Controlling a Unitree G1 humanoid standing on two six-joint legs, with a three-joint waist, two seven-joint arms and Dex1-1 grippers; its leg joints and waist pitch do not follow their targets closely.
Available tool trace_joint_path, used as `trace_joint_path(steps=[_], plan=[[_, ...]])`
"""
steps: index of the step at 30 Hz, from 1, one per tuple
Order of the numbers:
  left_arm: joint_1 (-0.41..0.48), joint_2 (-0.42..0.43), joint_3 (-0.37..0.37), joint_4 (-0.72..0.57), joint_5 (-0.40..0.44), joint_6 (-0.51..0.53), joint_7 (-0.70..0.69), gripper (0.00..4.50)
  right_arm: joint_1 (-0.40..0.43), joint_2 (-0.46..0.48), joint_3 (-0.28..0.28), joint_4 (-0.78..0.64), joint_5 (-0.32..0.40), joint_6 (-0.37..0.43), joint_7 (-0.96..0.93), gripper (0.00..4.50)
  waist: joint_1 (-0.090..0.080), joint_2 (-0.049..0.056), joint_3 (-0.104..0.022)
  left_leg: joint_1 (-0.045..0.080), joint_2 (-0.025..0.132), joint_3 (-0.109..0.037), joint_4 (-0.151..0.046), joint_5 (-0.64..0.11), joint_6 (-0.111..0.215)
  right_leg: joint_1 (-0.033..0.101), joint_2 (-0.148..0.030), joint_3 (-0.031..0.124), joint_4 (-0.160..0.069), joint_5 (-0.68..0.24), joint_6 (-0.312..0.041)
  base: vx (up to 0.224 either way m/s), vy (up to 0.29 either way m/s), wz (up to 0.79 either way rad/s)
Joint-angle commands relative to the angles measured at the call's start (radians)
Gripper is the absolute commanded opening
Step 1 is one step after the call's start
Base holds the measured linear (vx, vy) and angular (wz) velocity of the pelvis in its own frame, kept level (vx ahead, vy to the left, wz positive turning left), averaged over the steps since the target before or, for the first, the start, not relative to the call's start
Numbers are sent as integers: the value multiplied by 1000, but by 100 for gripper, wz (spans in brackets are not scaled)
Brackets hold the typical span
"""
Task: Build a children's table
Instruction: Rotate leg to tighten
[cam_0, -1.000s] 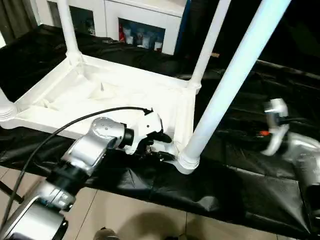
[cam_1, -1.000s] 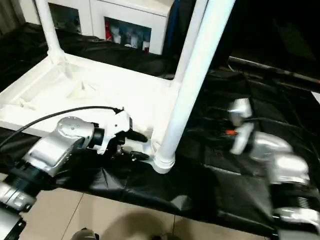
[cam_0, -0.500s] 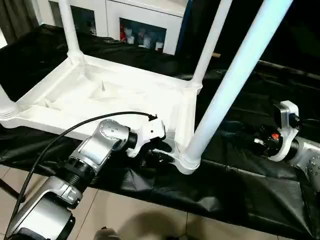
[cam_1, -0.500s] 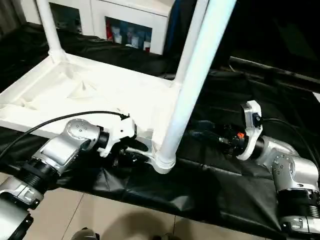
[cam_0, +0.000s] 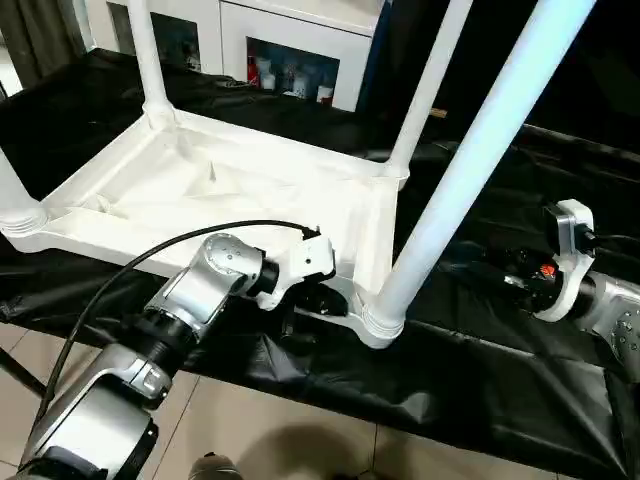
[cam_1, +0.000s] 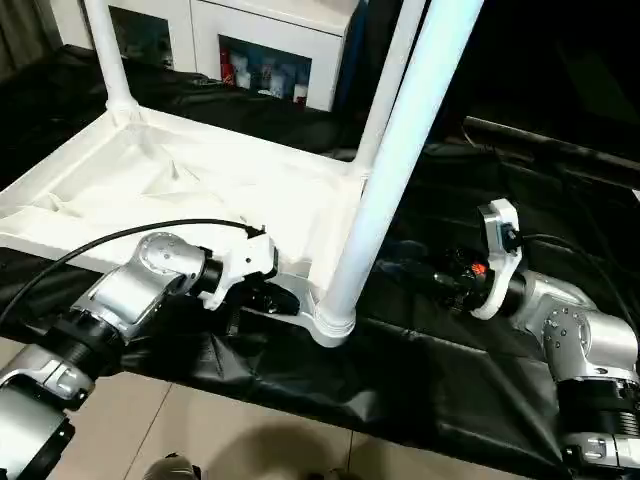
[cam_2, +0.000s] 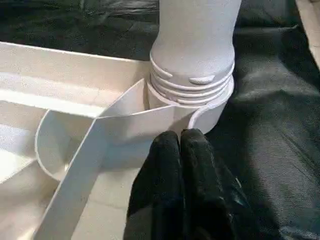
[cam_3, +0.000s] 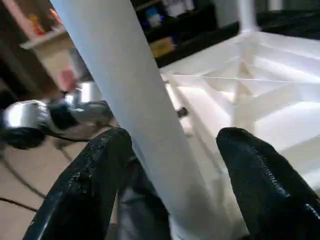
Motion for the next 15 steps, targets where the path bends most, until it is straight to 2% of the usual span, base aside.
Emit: trace_joint_path(steps=[1, 2, 3, 4, 5, 6, 7, 8, 9, 12, 15], plan=[[-6, -4, 5, 36, 48, 25, 55, 6, -14, 12, -8, 36, -48, -69, -56, 323, 1, 4, -66, 2, -14, 12, -69, -269, -5, 42, -50, 19, -101, -459, -116, 0, 0, 0], [-4, -7, 7, 39, 56, 33, 75, 6, -22, 27, -11, 55, -70, -106, -94, 323, 0, 3, -66, 1, -15, 11, -69, -272, -4, 43, -50, 17, -103, -481, -105, 0, 0, 0], [-4, -7, 7, 39, 57, 34, 77, 6, -22, 29, -11, 57, -72, -109, -97, 323, -1, 3, -66, 1, -14, 10, -69, -275, -8, 41, -52, 17, -103, -490, -102, 0, 0, 0], [1, -15, 14, 42, 71, 50, 119, 6, -39, 54, -13, 99, -122, -181, -179, 323, -3, 6, -66, 2, -14, 9, -70, -278, -14, 38, -53, 16, -106, -511, -90, 0, 0, 0], [1, -15, 14, 42, 71, 50, 119, 6, -39, 54, -13, 99, -122, -181, -179, 323, -7, 5, -65, 3, -16, 9, -69, -280, -15, 36, -49, 15, -106, -515, -88, 0, 0, 0], [4, -21, 19, 41, 75, 64, 141, 6, -52, 68, -15, 131, -149, -213, -236, 323, -4, 9, -69, 2, -16, 8, -69, -264, -16, 40, -52, 16, -104, -499, -89, 0, 0, 0], [11, -28, 20, 31, 77, 77, 155, 6, -61, 79, -11, 160, -180, -255, -284, 323, -7, 9, -68, 3, -17, 9, -69, -266, -16, 37, -49, 16, -104, -490, -95, 0, 0, 0], [11, -28, 20, 31, 77, 77, 155, 6, -61, 79, -11, 160, -180, -255, -284, 323, -8, 10, -67, 3, -16, 10, -70, -277, -17, 37, -48, 15, -105, -481, -102, 0, 0, 0], [23, -38, 18, 14, 75, 80, 160, 6, -67, 91, -11, 186, -206, -289, -330, 323, -7, 9, -68, 5, -15, 9, -70, -277, -19, 36, -50, 15, -103, -474, -106, 0, 0, 0], [47, -52, 22, -14, 45, -7, 125, 6, -69, 106, -20, 189, -207, -306, -342, 323, -5, 11, -69, 2, -15, 10, -73, -275, -3, 42, -46, 18, -99, -412, -128, 0, 0, 0], [46, -59, 40, -25, 24, -29, 107, 44, -70, 112, -20, 199, -211, -327, -341, 323, -3, 14, -73, 3, -12, 12, -73, -254, 1, 43, -42, 21, -89, -318, -155, 0, 0, 0]])
